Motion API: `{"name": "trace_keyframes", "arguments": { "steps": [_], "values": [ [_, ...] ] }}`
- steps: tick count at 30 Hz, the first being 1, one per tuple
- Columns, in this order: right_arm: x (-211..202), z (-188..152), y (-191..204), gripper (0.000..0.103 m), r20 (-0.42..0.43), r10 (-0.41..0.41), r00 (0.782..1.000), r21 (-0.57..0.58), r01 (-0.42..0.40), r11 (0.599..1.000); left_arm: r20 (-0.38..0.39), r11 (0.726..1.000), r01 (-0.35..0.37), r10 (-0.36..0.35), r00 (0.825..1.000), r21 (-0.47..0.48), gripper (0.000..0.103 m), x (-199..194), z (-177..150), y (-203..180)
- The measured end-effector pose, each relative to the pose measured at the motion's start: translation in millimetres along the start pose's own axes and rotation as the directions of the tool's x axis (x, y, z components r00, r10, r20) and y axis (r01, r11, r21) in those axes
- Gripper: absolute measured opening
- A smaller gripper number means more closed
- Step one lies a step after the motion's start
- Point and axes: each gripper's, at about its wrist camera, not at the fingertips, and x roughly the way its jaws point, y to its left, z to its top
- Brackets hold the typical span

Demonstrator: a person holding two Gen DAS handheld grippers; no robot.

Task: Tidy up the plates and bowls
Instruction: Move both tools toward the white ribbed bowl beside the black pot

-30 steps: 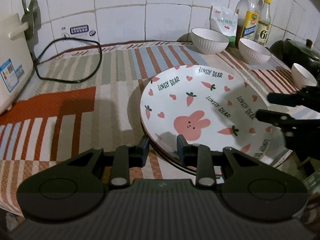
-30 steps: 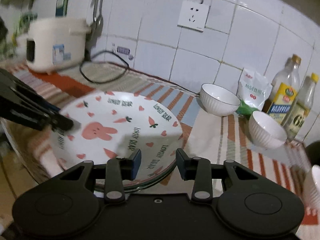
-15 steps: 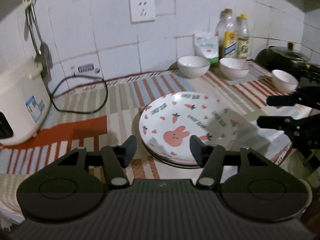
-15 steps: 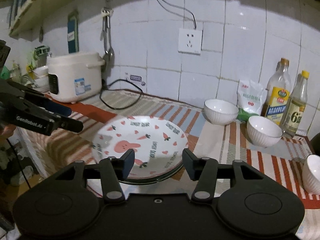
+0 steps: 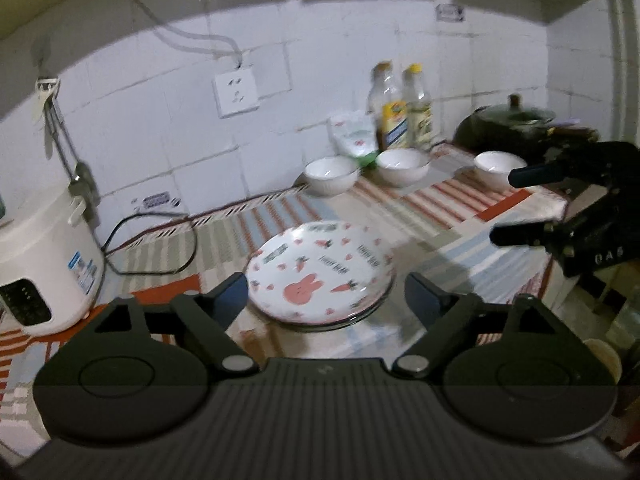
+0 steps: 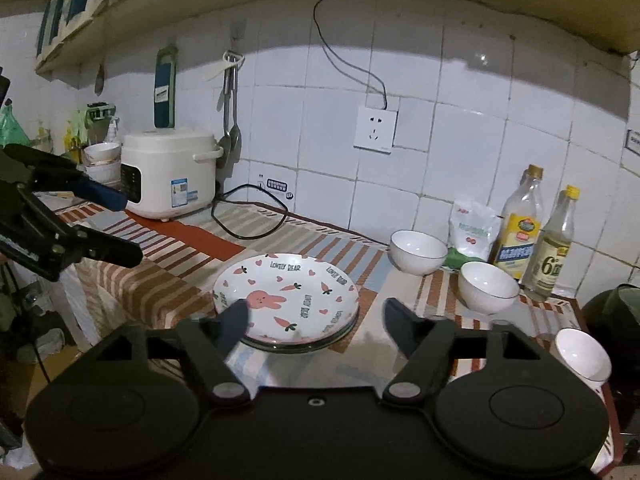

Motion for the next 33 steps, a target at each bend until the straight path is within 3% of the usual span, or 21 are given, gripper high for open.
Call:
{"name": "trace_keyframes", "arguments": {
  "steps": [5, 16, 21, 25, 33],
  "values": [
    [-23.0, -18.7, -8.9, 0.092, 0.005, -0.058, 0.998, 0.002, 0.058, 0.998, 0.053, 1.0, 0.017, -0.017, 0.998, 0.008, 0.095, -13.5, -2.9, -19.1],
    [-75.6, -47.1, -24.1, 0.093, 0.025, -0.141, 0.99, -0.002, 0.141, 0.99, 0.053, 0.99, 0.135, -0.137, 0.989, 0.045, 0.102, -2.6, -4.0, -68.0],
    [-90.2, -56.8, -34.4, 0.093, 0.013, -0.133, 0.991, 0.036, 0.132, 0.991, 0.115, 0.986, 0.167, -0.168, 0.979, 0.025, 0.102, 17.3, -6.0, -88.3],
    [-94.6, -66.2, -45.5, 0.093, -0.002, -0.178, 0.984, 0.026, 0.178, 0.984, 0.118, 0.974, 0.226, -0.226, 0.967, 0.013, 0.102, 42.9, -4.8, -106.3],
    [-82.7, -93.5, -101.6, 0.093, 0.007, -0.224, 0.975, 0.098, 0.222, 0.97, 0.12, 0.949, 0.306, -0.314, 0.942, 0.077, 0.102, 95.5, 7.2, -152.5]
  ]
}}
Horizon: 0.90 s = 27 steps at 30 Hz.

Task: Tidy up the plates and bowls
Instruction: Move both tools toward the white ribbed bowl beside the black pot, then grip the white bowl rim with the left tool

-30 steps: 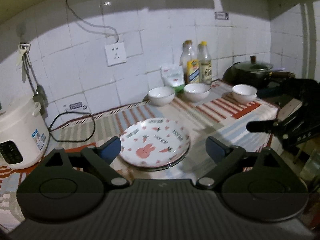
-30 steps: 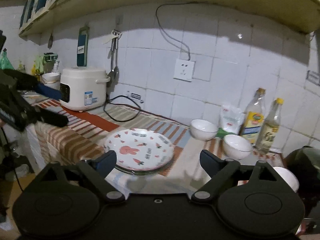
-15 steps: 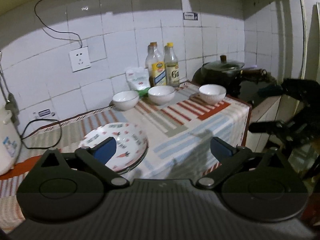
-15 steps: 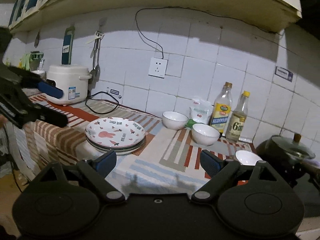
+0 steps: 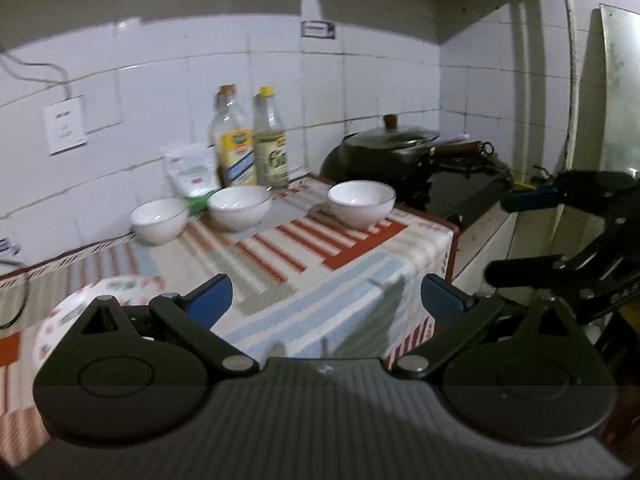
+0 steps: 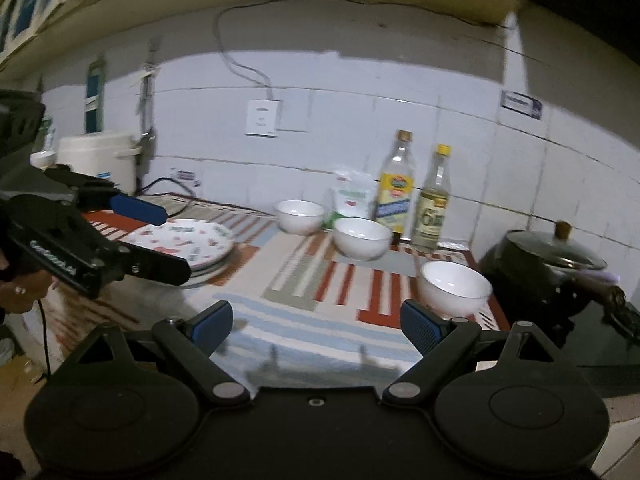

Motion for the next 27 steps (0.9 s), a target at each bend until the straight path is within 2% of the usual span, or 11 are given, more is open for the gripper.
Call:
{"name": "trace_keyframes", "arguments": {
  "steps": [4, 9, 12, 16, 18, 22, 27],
  "values": [
    [18.5, -9.8, -28.7, 0.093, 0.013, -0.045, 0.999, 0.032, 0.045, 0.998, 0.029, 0.999, 0.035, -0.034, 0.999, -0.023, 0.102, 36.5, 7.9, -1.2],
    [45.0, -22.4, -59.9, 0.093, 0.035, -0.064, 0.997, 0.075, 0.061, 0.995, 0.063, 0.994, 0.053, -0.046, 0.997, -0.1, 0.102, 82.6, 14.4, 2.3],
    [66.9, -30.2, -76.2, 0.093, 0.043, -0.082, 0.996, 0.079, 0.078, 0.994, 0.032, 0.99, 0.057, -0.054, 0.998, -0.126, 0.102, 113.5, 19.6, 0.9],
    [98.7, -35.2, -97.7, 0.093, 0.054, -0.087, 0.995, 0.081, 0.082, 0.993, 0.018, 0.994, 0.048, -0.046, 0.999, -0.103, 0.102, 151.4, 27.5, -10.1],
    [117.6, -37.1, -111.3, 0.093, 0.037, -0.084, 0.996, 0.094, 0.08, 0.992, 0.006, 0.994, 0.045, -0.044, 0.999, -0.095, 0.102, 168.0, 31.8, -15.3],
    [152.3, -40.2, -137.6, 0.093, -0.012, -0.088, 0.996, 0.127, 0.089, 0.988, -0.047, 0.986, 0.084, -0.092, 0.995, -0.143, 0.101, 205.7, 44.2, -16.6],
    [186.6, -41.9, -156.7, 0.093, -0.058, -0.085, 0.995, 0.078, 0.089, 0.993, -0.088, 0.978, 0.082, -0.1, 0.991, -0.192, 0.1, 251.1, 61.0, -16.7]
  ]
}}
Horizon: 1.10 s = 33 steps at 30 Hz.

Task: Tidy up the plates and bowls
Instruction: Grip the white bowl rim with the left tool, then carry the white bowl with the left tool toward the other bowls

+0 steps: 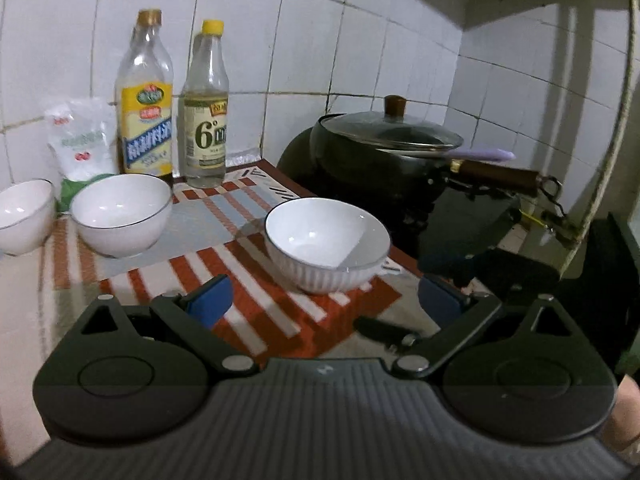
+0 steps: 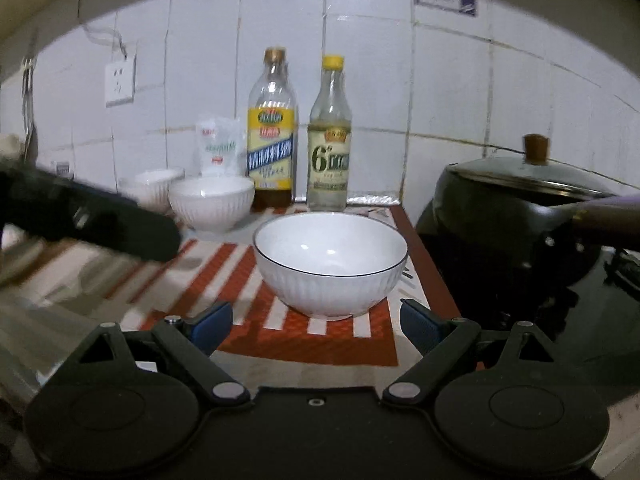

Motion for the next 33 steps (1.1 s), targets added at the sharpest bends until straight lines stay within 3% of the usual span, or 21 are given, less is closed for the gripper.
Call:
{"name": "trace_keyframes", "arguments": {
  "steps": [5, 7, 13, 19, 21, 28, 33],
  "values": [
    [27.7, 4.4, -12.1, 0.093, -0.044, 0.009, 0.999, -0.024, -0.01, 1.0, -0.064, 0.994, -0.007, 0.001, 0.998, -0.105, 0.097, 45.1, 18.8, 14.8],
    [37.0, 6.6, -15.9, 0.093, -0.071, 0.016, 0.997, -0.025, -0.018, 1.0, -0.085, 0.991, -0.037, 0.026, 0.996, -0.131, 0.091, 61.7, 23.0, 21.5],
    [52.0, 10.4, -21.3, 0.096, -0.109, 0.06, 0.992, -0.022, -0.063, 0.998, -0.16, 0.964, -0.02, -0.024, 0.987, -0.265, 0.066, 95.2, 27.2, 44.3],
    [65.0, 14.7, -20.1, 0.098, -0.126, 0.085, 0.988, -0.038, -0.091, 0.995, -0.181, 0.966, -0.026, -0.021, 0.983, -0.256, 0.038, 108.4, 26.0, 42.3],
    [67.4, 15.0, -18.2, 0.098, -0.128, 0.074, 0.989, -0.055, -0.082, 0.995, -0.189, 0.971, -0.06, 0.016, 0.982, -0.23, 0.026, 107.8, 24.3, 39.8],
    [60.0, 9.3, -12.5, 0.098, -0.088, 0.065, 0.994, -0.038, -0.068, 0.997, -0.176, 0.981, -0.095, 0.065, 0.982, -0.172, 0.025, 95.8, 20.9, 28.7],
    [46.6, 8.4, -3.0, 0.098, -0.077, 0.051, 0.996, -0.038, -0.054, 0.998, -0.172, 0.984, -0.084, 0.057, 0.984, -0.155, 0.024, 83.0, 14.9, 26.0]
  ]
}}
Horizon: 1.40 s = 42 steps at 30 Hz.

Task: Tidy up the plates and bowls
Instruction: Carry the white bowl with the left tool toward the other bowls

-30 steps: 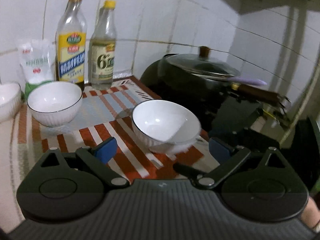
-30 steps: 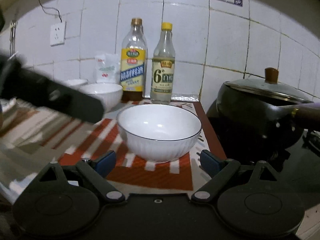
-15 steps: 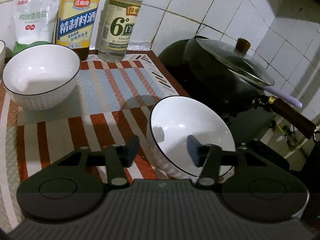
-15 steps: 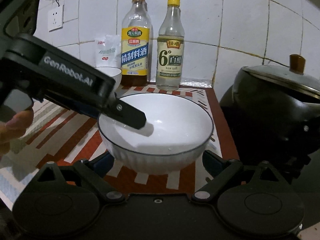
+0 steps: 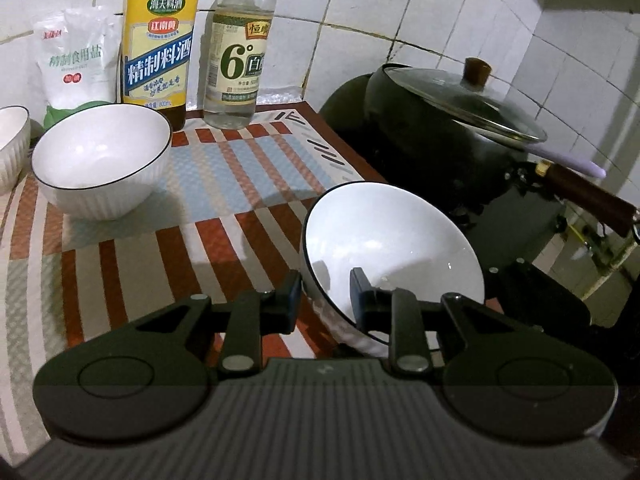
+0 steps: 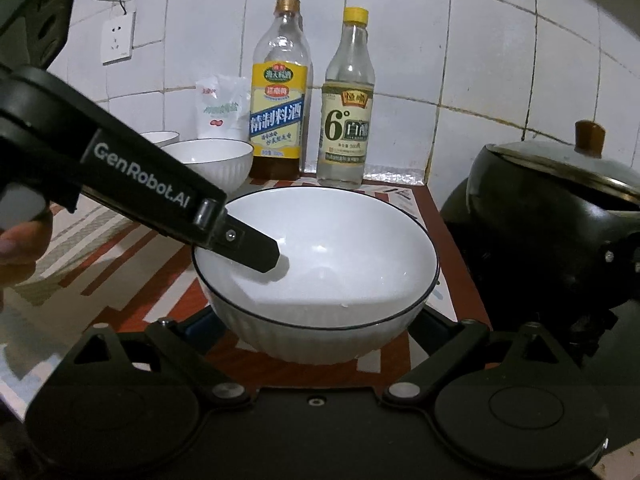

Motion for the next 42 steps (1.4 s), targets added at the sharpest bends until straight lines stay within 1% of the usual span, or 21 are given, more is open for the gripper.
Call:
{"name": "trace_keyframes", "arguments": {
  "steps": [4, 10, 12, 14, 18, 20, 25, 29, 33, 38, 42],
  "values": [
    [-13.1, 0.8, 13.0, 0.098, -0.009, 0.006, 1.0, 0.002, -0.006, 1.0, -0.003, 1.0, -0.012, 0.012, 1.0, 0.017, 0.024, -17.8, -9.1, -2.6],
    [-35.3, 3.0, 37.6, 0.098, -0.033, 0.025, 0.999, 0.013, -0.024, 1.0, 0.003, 1.0, -0.009, 0.009, 1.0, 0.03, 0.024, -53.7, -25.8, 0.8],
    [-45.2, 3.7, 50.5, 0.098, -0.052, 0.051, 0.997, 0.018, -0.05, 0.999, 0.0, 1.0, -0.011, 0.011, 1.0, 0.025, 0.025, -71.8, -34.4, 4.0],
    [-56.2, 3.8, 67.7, 0.098, -0.049, 0.062, 0.997, 0.007, -0.062, 0.998, 0.011, 0.999, -0.019, 0.019, 1.0, 0.034, 0.025, -92.4, -44.8, 6.9],
    [-66.4, 5.8, 98.6, 0.098, -0.054, 0.087, 0.995, -0.011, -0.088, 0.996, 0.029, 0.996, -0.062, 0.061, 0.998, 0.061, 0.025, -126.0, -62.1, 14.2],
    [-70.8, 6.6, 114.6, 0.098, -0.048, 0.094, 0.994, -0.034, -0.096, 0.995, 0.032, 0.995, -0.079, 0.077, 0.997, 0.065, 0.025, -140.0, -67.8, 21.2],
    [-72.2, 16.1, 144.2, 0.098, -0.037, 0.127, 0.991, -0.076, -0.13, 0.989, 0.043, 0.994, -0.098, 0.096, 0.994, 0.041, 0.024, -171.0, -74.8, 45.1],
    [-67.0, 22.9, 164.2, 0.098, -0.029, 0.159, 0.987, -0.093, -0.162, 0.982, 0.058, 0.991, -0.128, 0.126, 0.99, 0.034, 0.024, -185.7, -78.5, 61.0],
    [-57.2, 28.0, 178.2, 0.098, -0.026, 0.186, 0.982, -0.095, -0.187, 0.978, 0.065, 0.988, -0.156, 0.155, 0.986, 0.016, 0.024, -192.1, -77.9, 77.0],
    [-39.8, 31.6, 190.0, 0.098, -0.033, 0.207, 0.978, -0.089, -0.209, 0.974, 0.069, 0.984, -0.181, 0.18, 0.981, -0.001, 0.024, -190.9, -76.8, 96.3],
    [-27.1, 32.9, 194.3, 0.098, -0.04, 0.213, 0.976, -0.08, -0.215, 0.973, 0.068, 0.983, -0.185, 0.186, 0.98, -0.015, 0.024, -184.8, -74.6, 109.4]
  ]
}}
